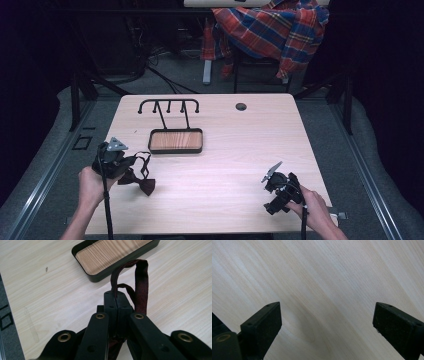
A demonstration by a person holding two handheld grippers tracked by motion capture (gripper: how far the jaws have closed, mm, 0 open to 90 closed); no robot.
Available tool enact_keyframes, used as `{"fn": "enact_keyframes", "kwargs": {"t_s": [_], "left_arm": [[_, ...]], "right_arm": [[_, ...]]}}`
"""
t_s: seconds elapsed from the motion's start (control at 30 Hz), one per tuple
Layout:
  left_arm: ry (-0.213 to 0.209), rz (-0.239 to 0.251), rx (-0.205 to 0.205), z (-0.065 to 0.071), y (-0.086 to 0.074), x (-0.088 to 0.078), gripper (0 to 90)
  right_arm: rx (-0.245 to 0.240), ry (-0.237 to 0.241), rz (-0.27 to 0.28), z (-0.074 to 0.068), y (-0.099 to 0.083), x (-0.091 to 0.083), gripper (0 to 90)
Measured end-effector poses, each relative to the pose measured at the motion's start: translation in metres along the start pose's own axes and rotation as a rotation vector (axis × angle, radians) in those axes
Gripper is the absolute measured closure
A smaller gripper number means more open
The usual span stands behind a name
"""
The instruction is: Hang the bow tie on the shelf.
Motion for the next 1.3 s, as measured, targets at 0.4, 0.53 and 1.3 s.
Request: {"fn": "enact_keyframes", "kwargs": {"t_s": [0.4, 0.53, 1.3], "left_arm": [[0.003, 0.025, 0.021, -0.006, 0.019, -0.001, 89.1], [-0.001, 0.021, 0.029, -0.008, 0.024, -0.002, 89.1], [0.057, 0.036, 0.027, -0.029, 0.045, -0.016, 89.1]], "right_arm": [[0.008, -0.018, -0.012, 0.0, -0.009, -0.003, 9.3], [0.009, -0.026, -0.017, 0.0, -0.009, -0.003, 9.5], [0.013, -0.026, -0.026, 0.001, -0.01, -0.001, 9.9]]}}
Point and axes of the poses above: each handheld gripper's, and its own axes: x roughly forward along the jaws, y roughly out of its top, z roughly to its right, the point moved 4 cm from there along x, roughly forward along the jaws, and after that the axes turned 1 degree about x, right-handed, at the moved point
